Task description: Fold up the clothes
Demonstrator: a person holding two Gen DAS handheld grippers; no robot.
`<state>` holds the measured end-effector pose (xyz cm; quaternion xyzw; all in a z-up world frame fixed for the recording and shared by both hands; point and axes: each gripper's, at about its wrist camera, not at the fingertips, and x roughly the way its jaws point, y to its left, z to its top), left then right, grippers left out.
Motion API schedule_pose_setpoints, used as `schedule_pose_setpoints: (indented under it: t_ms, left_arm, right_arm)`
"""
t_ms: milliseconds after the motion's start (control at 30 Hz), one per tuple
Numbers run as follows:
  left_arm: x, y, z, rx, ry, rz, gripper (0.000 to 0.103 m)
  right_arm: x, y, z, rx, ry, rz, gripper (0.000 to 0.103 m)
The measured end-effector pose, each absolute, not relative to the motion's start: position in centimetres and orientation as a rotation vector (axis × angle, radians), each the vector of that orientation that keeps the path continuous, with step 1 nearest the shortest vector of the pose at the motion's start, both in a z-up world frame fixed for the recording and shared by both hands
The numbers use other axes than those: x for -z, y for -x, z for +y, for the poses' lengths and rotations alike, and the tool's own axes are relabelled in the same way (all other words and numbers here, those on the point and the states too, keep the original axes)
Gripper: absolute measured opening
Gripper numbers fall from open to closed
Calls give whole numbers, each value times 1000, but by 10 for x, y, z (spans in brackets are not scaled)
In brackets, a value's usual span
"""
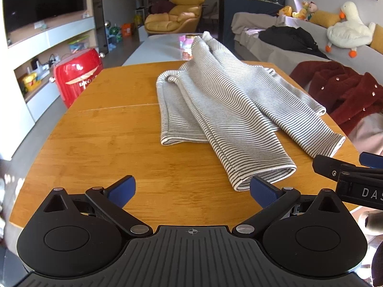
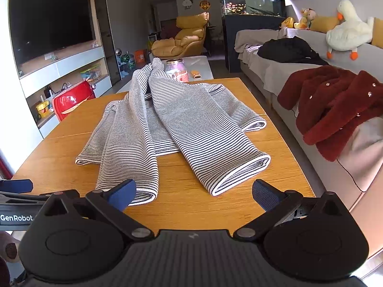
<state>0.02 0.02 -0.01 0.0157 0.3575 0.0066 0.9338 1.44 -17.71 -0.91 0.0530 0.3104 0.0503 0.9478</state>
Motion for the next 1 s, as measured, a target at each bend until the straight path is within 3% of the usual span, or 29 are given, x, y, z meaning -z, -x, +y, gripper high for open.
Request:
schedule_pose_setpoints:
  t_ms: [1000]
  left_arm:
    - [9,-8,7,-2,16,792,103]
  right_arm:
    - [16,-15,-170,-93,-65,649,103]
